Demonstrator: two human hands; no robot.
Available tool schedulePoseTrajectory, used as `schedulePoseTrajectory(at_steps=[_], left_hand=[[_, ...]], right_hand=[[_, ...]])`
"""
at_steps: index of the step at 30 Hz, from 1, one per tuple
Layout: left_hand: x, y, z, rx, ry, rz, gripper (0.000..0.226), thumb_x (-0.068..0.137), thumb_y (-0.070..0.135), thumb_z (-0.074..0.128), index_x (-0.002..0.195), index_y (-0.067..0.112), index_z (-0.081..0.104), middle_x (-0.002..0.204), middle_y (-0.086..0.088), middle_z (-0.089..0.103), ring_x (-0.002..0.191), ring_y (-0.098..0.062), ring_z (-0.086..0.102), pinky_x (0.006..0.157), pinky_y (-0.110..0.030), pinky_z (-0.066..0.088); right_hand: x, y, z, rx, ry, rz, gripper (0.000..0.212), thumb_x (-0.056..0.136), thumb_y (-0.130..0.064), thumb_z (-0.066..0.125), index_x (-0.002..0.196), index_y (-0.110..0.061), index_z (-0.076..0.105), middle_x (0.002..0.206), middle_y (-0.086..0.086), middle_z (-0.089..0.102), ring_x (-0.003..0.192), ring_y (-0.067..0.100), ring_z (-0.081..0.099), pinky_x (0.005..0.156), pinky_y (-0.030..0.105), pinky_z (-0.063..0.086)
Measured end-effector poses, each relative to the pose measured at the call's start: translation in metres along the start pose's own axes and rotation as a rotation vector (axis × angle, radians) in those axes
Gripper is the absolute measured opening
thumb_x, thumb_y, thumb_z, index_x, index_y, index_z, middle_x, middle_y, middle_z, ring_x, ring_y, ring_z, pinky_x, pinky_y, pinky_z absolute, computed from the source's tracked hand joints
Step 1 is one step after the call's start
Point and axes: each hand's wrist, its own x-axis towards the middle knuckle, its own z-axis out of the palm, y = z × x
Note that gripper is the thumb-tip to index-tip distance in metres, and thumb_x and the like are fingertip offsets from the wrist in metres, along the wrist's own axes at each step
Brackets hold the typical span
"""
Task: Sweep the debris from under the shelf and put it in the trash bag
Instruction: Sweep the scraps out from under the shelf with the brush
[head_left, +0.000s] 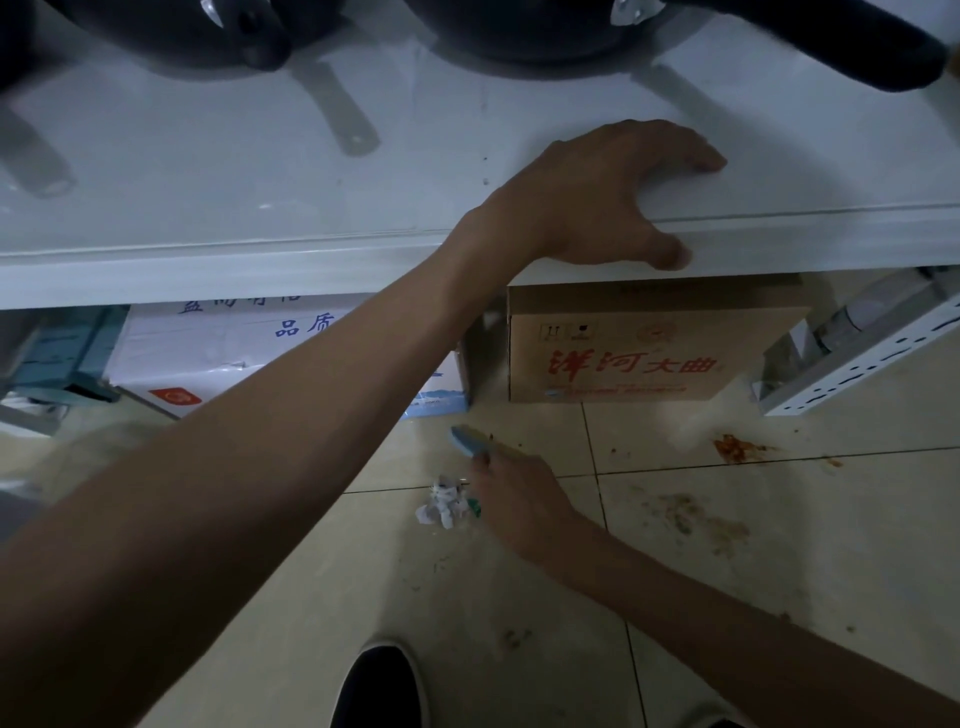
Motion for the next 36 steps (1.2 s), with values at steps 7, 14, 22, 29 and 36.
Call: schedulePoseTrajectory(at_steps=[7,14,22,29,36], left_hand=[[0.0,0.0,-0.001,-0.007,0.004,0.001,0.077,0.075,0.06,0.068,0.145,0.039,0.041,0.152,0.017,0.036,0.136,-0.008,0.036,0.103,-0.027,0.031],[0.0,-0.001,0.001,-0.009,0.006,0.001,0.078,0.075,0.062,0.067,0.145,0.039,0.04,0.153,0.016,0.036,0.136,-0.009,0.036,0.104,-0.026,0.029],[-0.001,-0.001,0.001,-0.018,0.008,-0.001,0.078,0.074,0.063,0.067,0.144,0.041,0.041,0.151,0.018,0.037,0.132,-0.007,0.038,0.1,-0.024,0.032],[-0.002,0.0,0.001,-0.03,0.003,-0.007,0.08,0.073,0.062,0.067,0.145,0.039,0.04,0.15,0.016,0.038,0.133,-0.008,0.038,0.1,-0.025,0.032],[-0.001,0.0,0.0,-0.028,0.004,-0.007,0.079,0.074,0.06,0.069,0.145,0.039,0.04,0.152,0.017,0.036,0.135,-0.008,0.036,0.097,-0.023,0.028]], right_hand=[[0.022,0.028,0.009,-0.067,-0.017,0.082,0.012,0.071,-0.011,0.075,0.082,-0.008,0.071,0.079,0.008,0.073,0.07,0.016,0.07,0.057,0.024,0.051],[-0.017,-0.044,0.045,-0.175,0.026,-0.017,0.029,0.031,-0.024,0.085,0.042,-0.01,0.062,0.038,-0.006,0.049,0.029,0.005,0.046,0.035,0.011,0.033],[-0.025,-0.03,0.022,-0.055,0.125,0.063,0.036,0.034,-0.027,0.086,0.062,-0.011,0.072,0.044,0.001,0.057,0.029,0.009,0.049,0.033,0.015,0.036],[-0.032,0.044,0.013,-0.056,0.136,0.388,0.046,0.006,-0.006,0.086,0.031,-0.013,0.048,0.026,0.001,0.043,0.019,0.012,0.042,0.03,0.011,0.033],[-0.034,-0.012,0.019,0.014,-0.13,0.31,0.02,0.064,-0.013,0.081,0.074,0.002,0.072,0.072,0.016,0.07,0.064,0.023,0.071,0.052,0.027,0.054]])
